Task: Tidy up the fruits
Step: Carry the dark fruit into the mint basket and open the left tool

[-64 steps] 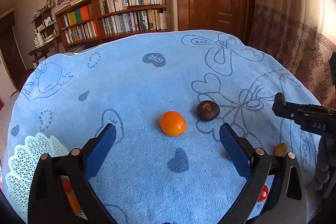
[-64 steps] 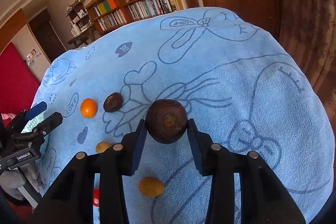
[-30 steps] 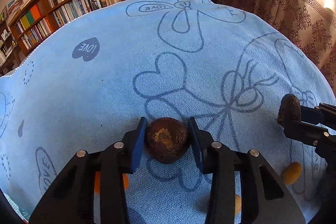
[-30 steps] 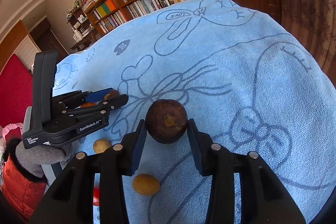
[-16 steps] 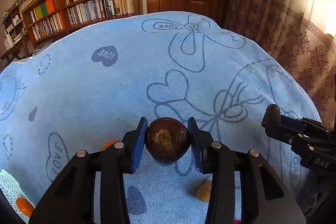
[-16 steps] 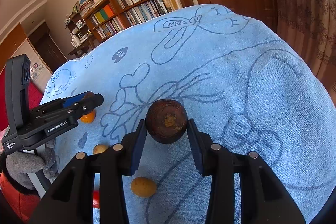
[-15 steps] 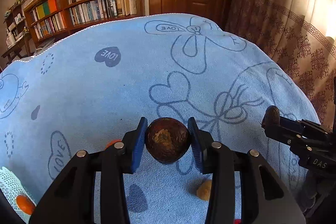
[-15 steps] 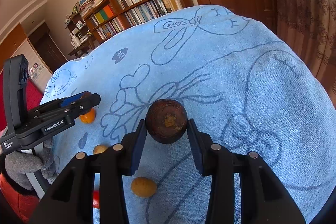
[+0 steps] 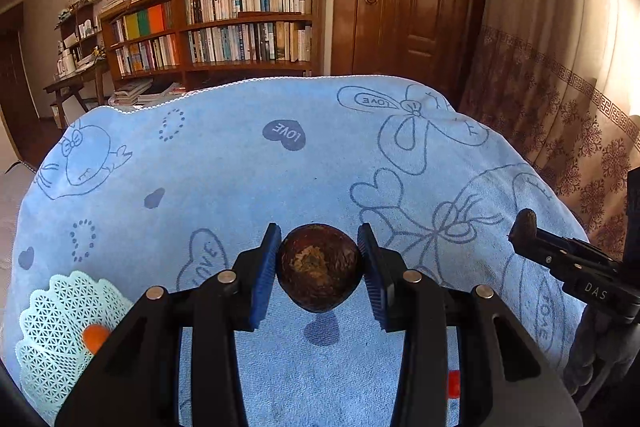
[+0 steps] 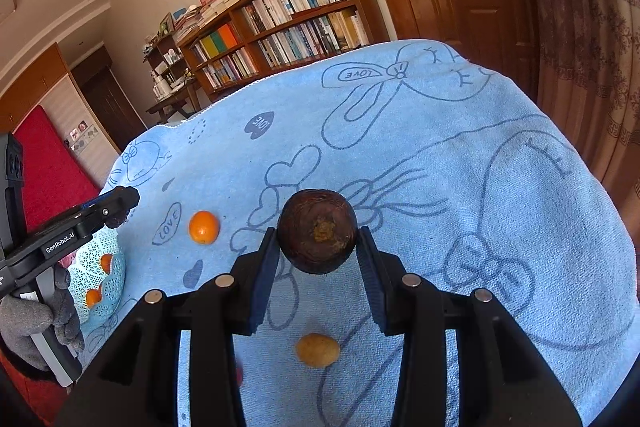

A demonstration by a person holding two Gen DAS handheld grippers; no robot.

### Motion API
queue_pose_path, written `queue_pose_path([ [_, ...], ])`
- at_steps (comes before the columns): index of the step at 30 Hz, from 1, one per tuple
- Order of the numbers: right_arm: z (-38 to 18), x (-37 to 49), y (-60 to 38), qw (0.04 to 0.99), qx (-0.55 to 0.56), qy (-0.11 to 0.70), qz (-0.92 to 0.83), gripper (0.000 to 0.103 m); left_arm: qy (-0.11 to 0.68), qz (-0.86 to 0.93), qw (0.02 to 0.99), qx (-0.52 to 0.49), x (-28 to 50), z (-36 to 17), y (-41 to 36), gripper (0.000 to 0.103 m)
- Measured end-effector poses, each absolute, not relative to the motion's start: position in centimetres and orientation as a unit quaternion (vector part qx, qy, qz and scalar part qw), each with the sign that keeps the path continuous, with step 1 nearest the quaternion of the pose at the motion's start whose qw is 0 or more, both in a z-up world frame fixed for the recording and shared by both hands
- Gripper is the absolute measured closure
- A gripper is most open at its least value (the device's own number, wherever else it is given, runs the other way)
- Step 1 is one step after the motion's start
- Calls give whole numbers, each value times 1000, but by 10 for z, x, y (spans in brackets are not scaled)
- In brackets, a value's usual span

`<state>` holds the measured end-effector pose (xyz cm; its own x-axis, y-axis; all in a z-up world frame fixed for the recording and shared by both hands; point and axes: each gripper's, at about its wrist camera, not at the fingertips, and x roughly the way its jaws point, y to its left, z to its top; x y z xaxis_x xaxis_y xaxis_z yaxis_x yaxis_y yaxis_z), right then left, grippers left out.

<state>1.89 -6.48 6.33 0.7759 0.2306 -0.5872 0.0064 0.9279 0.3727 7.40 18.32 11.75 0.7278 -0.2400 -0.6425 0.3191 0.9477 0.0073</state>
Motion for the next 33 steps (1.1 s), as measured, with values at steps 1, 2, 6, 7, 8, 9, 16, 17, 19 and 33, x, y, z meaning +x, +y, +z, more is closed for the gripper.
queue_pose_path([
  [1, 66, 17, -63, 926, 179, 326, 64, 63, 334, -146, 929, 56, 70, 120, 189, 62],
  [2, 69, 14, -61, 927, 179, 323, 67, 63, 332, -143, 931, 53, 67, 124, 194, 62],
  [6, 81, 6, -52, 931, 174, 311, 82, 63, 316, -127, 939, 45, 51, 137, 218, 62],
  [7, 83, 4, -50, 932, 173, 308, 85, 63, 312, -122, 941, 43, 46, 140, 224, 62],
  [8, 86, 1, -47, 932, 173, 305, 89, 63, 309, -117, 943, 40, 42, 143, 231, 62],
  [9, 88, -1, -45, 933, 173, 302, 92, 63, 306, -111, 945, 37, 38, 145, 238, 62],
  [16, 96, -14, -25, 934, 163, 295, 118, 63, 295, -52, 954, 21, 15, 151, 297, 62],
  [17, 96, -16, -21, 934, 161, 295, 121, 63, 295, -43, 954, 17, 12, 151, 305, 62],
  [19, 97, -19, -15, 933, 158, 295, 127, 63, 296, -30, 955, 7, 9, 150, 320, 62],
  [33, 98, -38, 24, 928, 138, 303, 165, 63, 310, 25, 949, -46, -18, 122, 388, 62],
])
